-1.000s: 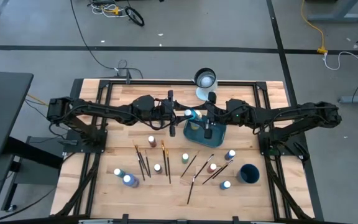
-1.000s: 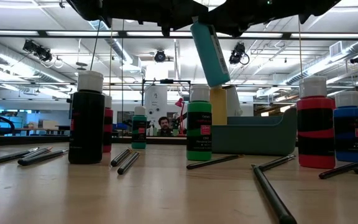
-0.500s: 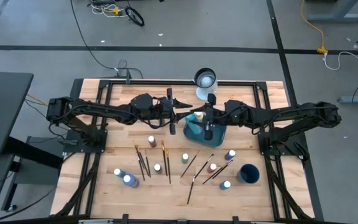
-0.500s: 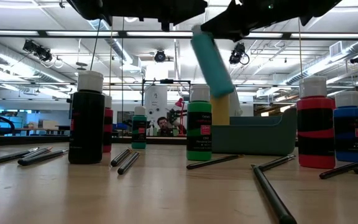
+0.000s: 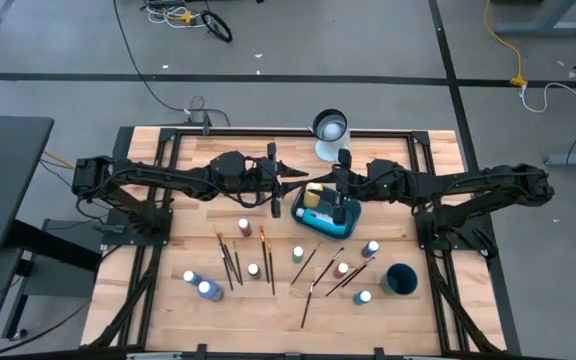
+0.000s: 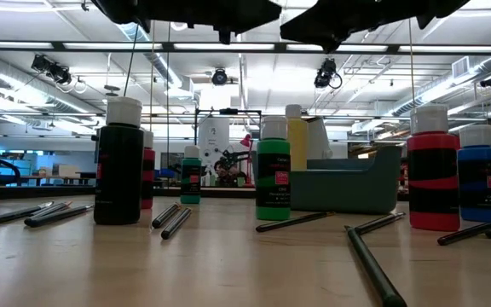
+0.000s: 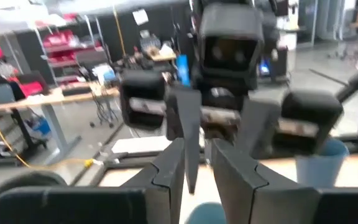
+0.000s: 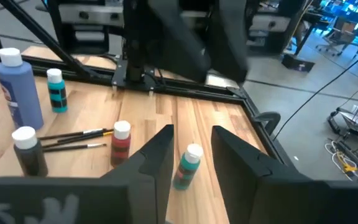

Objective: Pick & Place Paint Supplies
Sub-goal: Put the large light blue paint bottle into the green bin

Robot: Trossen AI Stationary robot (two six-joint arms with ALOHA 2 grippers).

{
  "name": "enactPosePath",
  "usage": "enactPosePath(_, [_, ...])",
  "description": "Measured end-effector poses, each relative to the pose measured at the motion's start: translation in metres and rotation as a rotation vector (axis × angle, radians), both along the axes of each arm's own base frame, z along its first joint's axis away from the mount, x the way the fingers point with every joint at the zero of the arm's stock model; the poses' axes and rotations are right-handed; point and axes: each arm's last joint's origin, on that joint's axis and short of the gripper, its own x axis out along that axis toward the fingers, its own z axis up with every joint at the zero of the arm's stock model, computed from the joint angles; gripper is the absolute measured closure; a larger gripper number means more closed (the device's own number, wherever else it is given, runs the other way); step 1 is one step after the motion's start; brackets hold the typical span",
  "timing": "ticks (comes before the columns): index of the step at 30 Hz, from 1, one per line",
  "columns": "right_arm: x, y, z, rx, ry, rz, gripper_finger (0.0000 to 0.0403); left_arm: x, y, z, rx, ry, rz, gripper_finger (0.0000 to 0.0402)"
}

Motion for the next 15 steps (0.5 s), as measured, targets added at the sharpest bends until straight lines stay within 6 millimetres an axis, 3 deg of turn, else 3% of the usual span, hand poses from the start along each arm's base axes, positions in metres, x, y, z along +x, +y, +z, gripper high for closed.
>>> enactPosePath(10, [-0.002, 0.0, -0.008, 0.026, 0.081, -0.002, 0.0235, 0.0, 0.0, -0.007, -0.017, 0.078, -0.005, 0.0302])
enactPosePath(15, [-0.004, 0.003, -0.015, 0.051, 0.158, 0.066, 0.02, -0.007, -0.001, -0.001, 0.001, 0.083, -0.005, 0.0298])
